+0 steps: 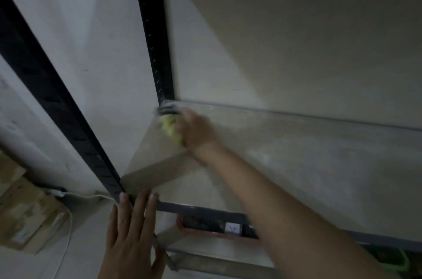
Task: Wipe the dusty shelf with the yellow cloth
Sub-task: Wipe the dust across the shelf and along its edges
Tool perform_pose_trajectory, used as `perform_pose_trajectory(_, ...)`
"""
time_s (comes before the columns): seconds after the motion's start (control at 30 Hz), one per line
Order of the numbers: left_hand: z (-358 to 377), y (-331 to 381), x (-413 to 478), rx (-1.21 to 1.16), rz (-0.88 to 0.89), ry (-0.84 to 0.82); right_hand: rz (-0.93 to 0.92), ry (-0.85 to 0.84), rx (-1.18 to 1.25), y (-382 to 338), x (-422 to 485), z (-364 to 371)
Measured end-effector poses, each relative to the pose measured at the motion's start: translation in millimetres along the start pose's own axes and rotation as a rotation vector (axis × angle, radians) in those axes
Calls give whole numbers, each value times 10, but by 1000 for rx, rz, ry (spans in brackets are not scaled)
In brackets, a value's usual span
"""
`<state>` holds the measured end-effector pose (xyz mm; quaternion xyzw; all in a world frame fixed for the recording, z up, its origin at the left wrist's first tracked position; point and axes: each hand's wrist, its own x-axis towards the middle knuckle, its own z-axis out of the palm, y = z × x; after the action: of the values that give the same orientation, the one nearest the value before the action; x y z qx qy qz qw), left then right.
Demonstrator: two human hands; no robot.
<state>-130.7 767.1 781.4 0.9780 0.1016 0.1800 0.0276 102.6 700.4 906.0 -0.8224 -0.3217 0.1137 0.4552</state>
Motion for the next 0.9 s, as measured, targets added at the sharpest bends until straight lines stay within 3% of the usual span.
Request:
perform_pose_trajectory(0.13, 36, 6, -10, -39, -7, 4, 222, 382, -421, 862, -246, -1146)
perform_pose_trajectory(0.2, 36, 11, 6, -34, -5, 5, 344, 432, -605, 1127, -249, -1343)
perform_pose_trajectory(0.27, 32, 17, 18, -30, -12, 9, 340, 414, -696, 1137, -104, -1156)
perform_pose_trajectory(0.43, 37, -28, 12, -3, 13, 45, 3, 300, -576, 620, 383, -93)
perform_pose_trajectory(0.57, -4, -7, 7, 26, 5, 27, -169, -214, -318, -14, 655, 495)
perform_pose_trajectory(0.6, -23, 1, 2, 22, 6, 23, -193, -277, -218, -122, 685, 481)
perform_pose_trajectory(0.67, -50, -4, -34, -12, 9, 41, -225, -162, -103, -143, 683, 244)
perform_pose_trajectory(0.73, -61, -41, -108, -128, -24, 95, -248, 32, -174, 56, 555, -121)
perform_pose_trajectory(0.9, -186, -113, -37, -490, -264, 241, -133, 40, -335, 375, 131, -293)
